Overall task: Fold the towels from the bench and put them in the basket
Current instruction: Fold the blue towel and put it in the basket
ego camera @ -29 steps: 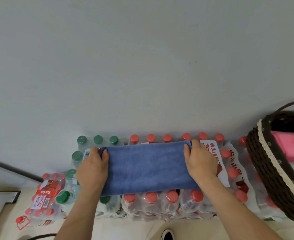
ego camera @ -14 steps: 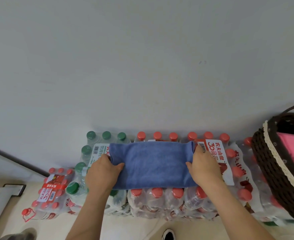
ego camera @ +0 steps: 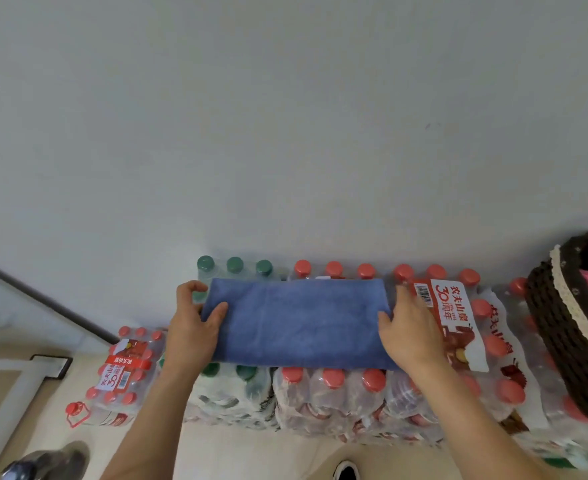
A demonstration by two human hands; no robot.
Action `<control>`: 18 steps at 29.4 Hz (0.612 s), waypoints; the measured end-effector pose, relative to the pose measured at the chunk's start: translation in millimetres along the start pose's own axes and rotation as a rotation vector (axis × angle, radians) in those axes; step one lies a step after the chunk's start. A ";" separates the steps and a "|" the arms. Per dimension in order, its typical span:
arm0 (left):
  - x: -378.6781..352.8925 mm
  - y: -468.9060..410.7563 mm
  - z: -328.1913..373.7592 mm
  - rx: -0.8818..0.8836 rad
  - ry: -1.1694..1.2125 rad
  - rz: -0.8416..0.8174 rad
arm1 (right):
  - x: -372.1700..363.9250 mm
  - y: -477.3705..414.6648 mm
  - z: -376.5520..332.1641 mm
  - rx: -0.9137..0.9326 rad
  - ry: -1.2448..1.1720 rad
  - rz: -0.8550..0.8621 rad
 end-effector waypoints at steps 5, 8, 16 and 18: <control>5.6 12.0 -11.4 -0.066 0.013 -0.081 | -16.6 28.4 -50.3 0.366 0.057 0.204; 11.9 16.6 -12.8 0.003 0.125 -0.137 | -48.1 51.2 -88.9 0.556 0.067 0.081; 18.3 28.2 16.2 0.169 0.599 -0.127 | -93.2 57.3 -92.4 0.533 0.187 -0.105; 15.5 32.2 27.5 0.143 0.604 -0.164 | -89.9 57.3 -93.0 0.574 0.182 -0.122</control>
Point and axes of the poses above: each hand's wrist, its own y-axis away from the middle knuckle, its own x-axis out of the back of the hand, z = x × y, the point moved 1 cm from there along -y, towards the middle knuckle, and after that the axes turned 11 degrees about z, right-handed, at the moved point
